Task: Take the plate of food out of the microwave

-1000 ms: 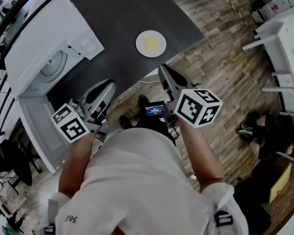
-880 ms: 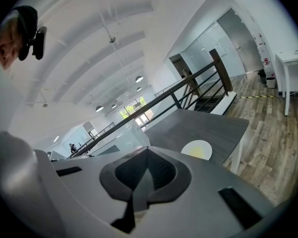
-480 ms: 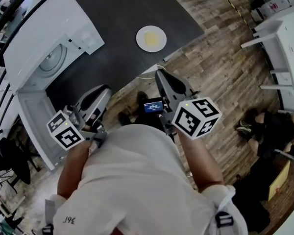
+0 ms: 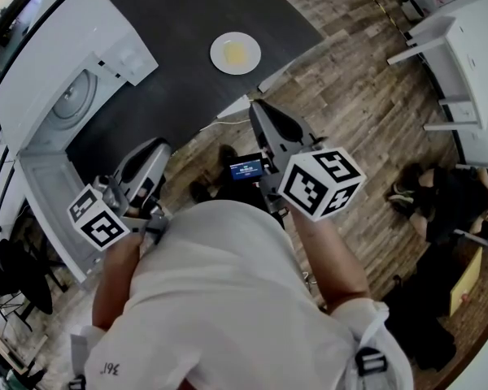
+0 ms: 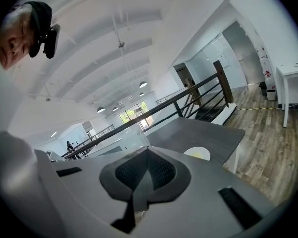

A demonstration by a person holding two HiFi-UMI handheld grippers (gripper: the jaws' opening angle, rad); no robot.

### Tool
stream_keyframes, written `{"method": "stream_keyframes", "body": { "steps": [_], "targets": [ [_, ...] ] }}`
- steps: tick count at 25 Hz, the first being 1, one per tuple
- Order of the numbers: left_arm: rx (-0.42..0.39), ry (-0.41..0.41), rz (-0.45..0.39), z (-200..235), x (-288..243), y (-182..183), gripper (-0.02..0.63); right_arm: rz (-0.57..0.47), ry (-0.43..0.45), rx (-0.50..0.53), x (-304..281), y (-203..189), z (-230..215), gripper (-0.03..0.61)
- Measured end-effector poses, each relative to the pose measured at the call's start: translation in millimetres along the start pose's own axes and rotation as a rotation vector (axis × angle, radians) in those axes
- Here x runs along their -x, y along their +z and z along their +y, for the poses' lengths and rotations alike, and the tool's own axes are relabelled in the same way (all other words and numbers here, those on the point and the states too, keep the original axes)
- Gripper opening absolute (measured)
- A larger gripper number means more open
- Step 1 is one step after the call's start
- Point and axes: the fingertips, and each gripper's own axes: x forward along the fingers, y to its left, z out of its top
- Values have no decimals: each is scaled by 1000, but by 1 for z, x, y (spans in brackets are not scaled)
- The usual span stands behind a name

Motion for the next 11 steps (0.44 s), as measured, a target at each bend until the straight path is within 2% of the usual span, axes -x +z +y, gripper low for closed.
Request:
{"method": "stream_keyframes", "body": {
  "steps": [11],
  "targets": [
    [-8, -20, -2, -12, 7, -4, 41, -30, 2, 41, 8, 6, 11, 0]
  ]
}}
